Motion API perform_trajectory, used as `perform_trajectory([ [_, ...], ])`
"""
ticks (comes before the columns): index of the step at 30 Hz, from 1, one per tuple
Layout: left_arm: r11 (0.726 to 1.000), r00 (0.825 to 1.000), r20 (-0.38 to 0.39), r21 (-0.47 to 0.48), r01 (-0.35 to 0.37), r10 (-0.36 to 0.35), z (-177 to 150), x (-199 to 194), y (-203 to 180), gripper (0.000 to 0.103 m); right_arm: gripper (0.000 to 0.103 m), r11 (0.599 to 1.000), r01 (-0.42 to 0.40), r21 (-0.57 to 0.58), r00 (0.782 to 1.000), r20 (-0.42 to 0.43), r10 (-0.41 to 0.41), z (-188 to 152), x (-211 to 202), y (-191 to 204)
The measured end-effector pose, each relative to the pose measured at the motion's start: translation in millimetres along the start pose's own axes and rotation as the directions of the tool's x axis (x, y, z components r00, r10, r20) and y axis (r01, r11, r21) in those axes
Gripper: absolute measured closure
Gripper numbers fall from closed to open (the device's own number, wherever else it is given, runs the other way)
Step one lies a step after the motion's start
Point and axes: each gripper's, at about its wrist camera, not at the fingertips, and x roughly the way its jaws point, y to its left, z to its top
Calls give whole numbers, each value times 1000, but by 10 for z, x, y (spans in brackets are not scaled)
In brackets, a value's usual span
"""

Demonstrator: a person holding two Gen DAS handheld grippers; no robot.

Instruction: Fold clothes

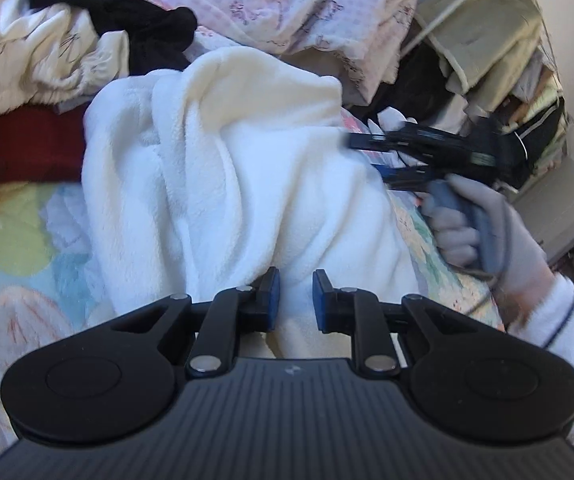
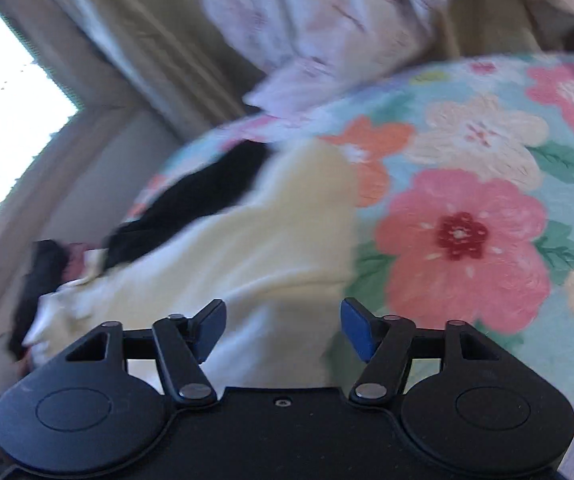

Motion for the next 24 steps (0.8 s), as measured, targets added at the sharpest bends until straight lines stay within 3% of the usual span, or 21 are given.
perform_trajectory([
  [1,1000,1000,0,-1,7,-7,6,4,14,84,31,1000,5,19,1000,-13,-4,32,127,-66],
  [3,1000,1000,12,-13,22,-22,28,-13,50,86,36,995,-81,61,997,-3,81,44,274,-202],
  [4,999,999,23,-16,29,-28,46,-35,59,89,43,991,-116,65,993,8,116,65,332,-225],
  [5,999,999,34,-19,35,-35,64,-57,69,89,65,992,-120,44,992,32,118,92,340,-181],
  [6,999,995,83,-26,48,-46,115,-136,86,89,73,993,-113,16,992,60,112,119,330,-120],
  [8,996,979,191,-37,76,-67,224,-307,121,89,76,994,-101,-35,990,98,104,163,322,3],
  [10,997,970,238,-54,57,-42,388,-368,172,89,76,994,-75,-76,992,98,83,157,350,103],
  [11,1000,971,238,-13,17,-13,475,-332,140,89,76,994,-66,-92,993,96,75,150,365,134],
  [14,991,987,152,110,-70,52,719,-14,32,89,76,991,-57,-122,992,104,70,144,328,168],
  [16,956,987,104,255,-143,120,836,256,-89,88,72,987,-22,-159,994,105,39,134,307,237],
  [18,911,980,73,360,-198,184,931,510,-127,88,62,980,29,-199,993,120,-5,60,217,353],
  [20,892,971,13,390,-226,240,1032,748,-28,88,51,947,177,-267,975,178,-132,-113,108,556],
  [21,883,959,-1,390,-260,282,1062,823,22,92,50,922,239,-303,961,209,-180,-235,39,682],
  [24,862,937,-9,395,-317,349,1083,866,110,100,48,878,249,-409,959,227,-166,-712,-195,1021],
])
